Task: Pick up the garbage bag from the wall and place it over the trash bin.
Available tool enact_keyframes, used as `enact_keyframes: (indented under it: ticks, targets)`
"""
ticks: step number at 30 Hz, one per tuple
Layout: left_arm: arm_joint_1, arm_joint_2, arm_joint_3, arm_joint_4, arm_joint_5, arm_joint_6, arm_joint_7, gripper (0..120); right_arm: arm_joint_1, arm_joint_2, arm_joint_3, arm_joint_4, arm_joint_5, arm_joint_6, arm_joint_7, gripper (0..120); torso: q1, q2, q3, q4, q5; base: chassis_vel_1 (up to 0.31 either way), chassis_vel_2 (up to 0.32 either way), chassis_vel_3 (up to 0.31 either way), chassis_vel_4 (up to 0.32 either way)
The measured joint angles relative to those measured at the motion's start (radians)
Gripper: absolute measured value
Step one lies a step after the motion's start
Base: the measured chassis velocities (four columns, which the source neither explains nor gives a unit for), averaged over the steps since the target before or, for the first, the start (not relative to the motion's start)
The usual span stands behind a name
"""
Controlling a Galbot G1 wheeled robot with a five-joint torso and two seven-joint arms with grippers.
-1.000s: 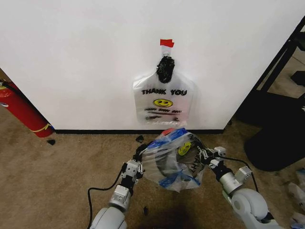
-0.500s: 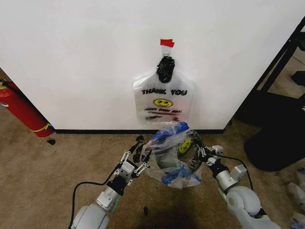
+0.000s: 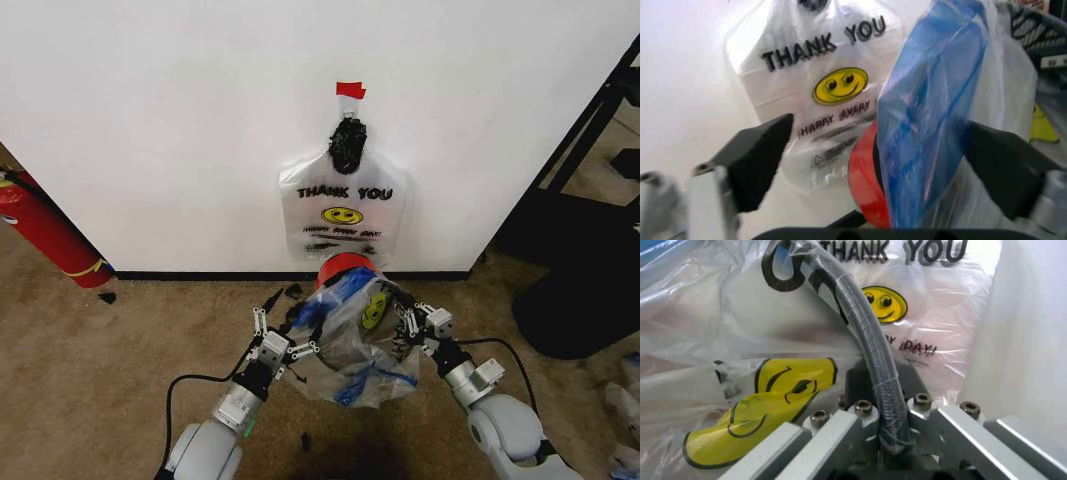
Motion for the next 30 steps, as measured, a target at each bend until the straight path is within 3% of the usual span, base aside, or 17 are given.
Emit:
enact_keyframes:
  ticks: [2, 6, 19, 24, 30]
  targets:
    - [0.0, 0.001, 0.003, -0.002, -0.013, -0.003, 0.004, 84, 0.0, 0.0, 0.0, 0.0, -0.001, 0.0, 0.0, 0, 0.0, 0.0, 0.0, 0.0, 0.0, 0.0, 0.0, 0.0, 0.0]
    - [0.007, 0.001, 0.019, -0.025, -0.084, -0.016, 0.021, 67, 0.005, 0.0, -0.002, -0.006, -0.011, 0.001, -0.001, 0, 0.0, 0.0, 0.0, 0.0, 0.0, 0.0, 0.0, 0.0, 0.0]
    - [-0.01, 0.005, 0.026, -0.031, -0.162, -0.032, 0.047, 21, 0.008, 0.003, -0.018, -0.03, -0.045, 0.011, -0.019, 0, 0.0, 0.0, 0.0, 0.0, 0.0, 0.0, 0.0, 0.0, 0.0]
    - [-0.016, 0.006, 0.027, -0.024, -0.228, 0.0, 0.035, 0, 0.009, 0.001, 0.005, -0.037, -0.048, 0.032, -0.062, 0, 0.0, 0.0, 0.0, 0.0, 0.0, 0.0, 0.0, 0.0, 0.0]
    - [-0.027, 0.017, 0.014, -0.02, -0.289, 0.101, 0.022, 0, 0.031, -0.007, 0.067, -0.084, 0.019, 0.073, -0.221, 0, 0.0, 0.0, 0.0, 0.0, 0.0001, 0.0, 0.0, 0.0, 0.0]
